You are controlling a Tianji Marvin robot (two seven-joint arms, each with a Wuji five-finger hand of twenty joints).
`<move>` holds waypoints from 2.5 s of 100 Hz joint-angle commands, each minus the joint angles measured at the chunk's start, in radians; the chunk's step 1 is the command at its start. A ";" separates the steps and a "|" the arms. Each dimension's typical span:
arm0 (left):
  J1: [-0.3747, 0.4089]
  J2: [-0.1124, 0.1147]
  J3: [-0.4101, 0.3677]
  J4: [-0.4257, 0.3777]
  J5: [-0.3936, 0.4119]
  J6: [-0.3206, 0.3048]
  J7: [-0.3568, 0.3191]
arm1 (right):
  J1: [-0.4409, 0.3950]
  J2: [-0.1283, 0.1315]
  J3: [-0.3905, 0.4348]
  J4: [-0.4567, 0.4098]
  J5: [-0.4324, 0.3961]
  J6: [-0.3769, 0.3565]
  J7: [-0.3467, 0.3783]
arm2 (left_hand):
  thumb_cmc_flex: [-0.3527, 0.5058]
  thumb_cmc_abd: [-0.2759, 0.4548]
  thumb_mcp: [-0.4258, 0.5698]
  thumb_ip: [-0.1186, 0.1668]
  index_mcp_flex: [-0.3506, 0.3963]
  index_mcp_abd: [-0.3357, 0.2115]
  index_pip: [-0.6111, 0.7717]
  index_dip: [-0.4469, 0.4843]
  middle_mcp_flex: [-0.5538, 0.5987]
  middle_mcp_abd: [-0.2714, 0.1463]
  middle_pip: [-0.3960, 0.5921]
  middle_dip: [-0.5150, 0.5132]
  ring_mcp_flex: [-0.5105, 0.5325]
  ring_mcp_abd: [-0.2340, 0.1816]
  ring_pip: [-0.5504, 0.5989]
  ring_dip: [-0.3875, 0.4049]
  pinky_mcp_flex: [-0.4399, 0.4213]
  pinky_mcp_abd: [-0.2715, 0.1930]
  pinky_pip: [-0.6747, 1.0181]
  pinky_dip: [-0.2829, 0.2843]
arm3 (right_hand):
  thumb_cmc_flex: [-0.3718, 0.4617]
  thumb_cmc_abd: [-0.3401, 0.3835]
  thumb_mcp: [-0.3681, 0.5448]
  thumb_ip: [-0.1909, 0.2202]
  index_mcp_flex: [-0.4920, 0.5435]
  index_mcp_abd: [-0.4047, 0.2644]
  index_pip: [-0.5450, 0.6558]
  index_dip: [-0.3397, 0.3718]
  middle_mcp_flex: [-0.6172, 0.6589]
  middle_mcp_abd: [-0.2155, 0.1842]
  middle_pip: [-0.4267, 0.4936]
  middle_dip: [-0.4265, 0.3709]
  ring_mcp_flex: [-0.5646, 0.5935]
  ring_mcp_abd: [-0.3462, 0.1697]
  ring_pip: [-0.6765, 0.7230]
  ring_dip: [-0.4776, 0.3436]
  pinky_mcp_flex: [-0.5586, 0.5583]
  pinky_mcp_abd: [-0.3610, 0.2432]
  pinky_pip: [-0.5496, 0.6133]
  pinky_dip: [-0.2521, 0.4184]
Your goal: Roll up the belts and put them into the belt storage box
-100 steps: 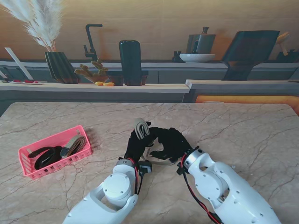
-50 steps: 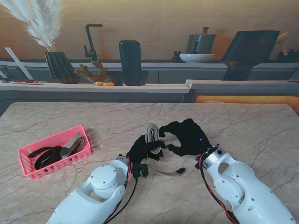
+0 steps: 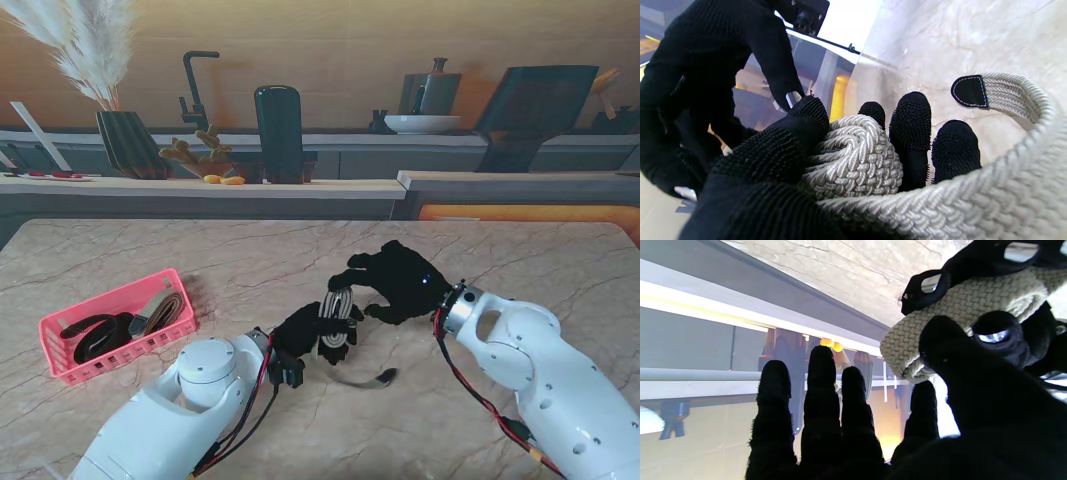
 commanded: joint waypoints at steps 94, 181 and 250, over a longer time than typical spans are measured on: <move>-0.007 0.019 0.008 -0.013 0.019 0.036 -0.043 | 0.234 0.011 -0.209 0.128 0.104 -0.139 0.199 | 0.000 0.179 -0.099 0.072 -0.048 -0.011 -0.017 0.065 0.022 0.006 0.113 -0.115 0.014 0.023 0.023 -0.035 -0.023 0.050 0.039 0.032 | 0.164 0.166 -0.154 -0.067 0.620 0.125 0.350 -0.217 0.505 -0.068 0.173 0.158 0.231 -0.065 0.307 0.219 0.065 0.023 0.020 0.052; 0.063 -0.042 0.012 -0.023 0.109 -0.206 0.309 | 0.098 -0.055 -0.147 0.096 0.018 0.368 -0.336 | -0.179 0.110 -0.322 0.132 -0.153 -0.095 -0.389 -0.225 -0.365 -0.068 -0.383 -0.489 -0.468 -0.091 -0.638 -0.249 -0.364 -0.132 -0.494 -0.241 | 0.187 0.177 -0.043 -0.116 0.638 0.266 0.410 -0.187 0.472 0.101 0.459 0.183 0.214 0.034 0.632 0.325 0.088 0.064 0.175 0.012; 0.052 -0.080 0.066 0.012 0.164 -0.337 0.448 | 0.114 -0.111 -0.253 0.163 0.179 0.476 -0.422 | -0.374 0.042 -0.225 0.097 -0.276 -0.121 -0.387 -0.281 -0.528 -0.102 -0.405 -0.572 -0.617 -0.168 -0.732 -0.342 -0.466 -0.252 -0.635 -0.309 | 0.186 0.194 -0.061 -0.099 0.617 0.268 0.410 -0.174 0.455 0.101 0.486 0.175 0.207 0.028 0.654 0.316 0.077 0.062 0.211 -0.008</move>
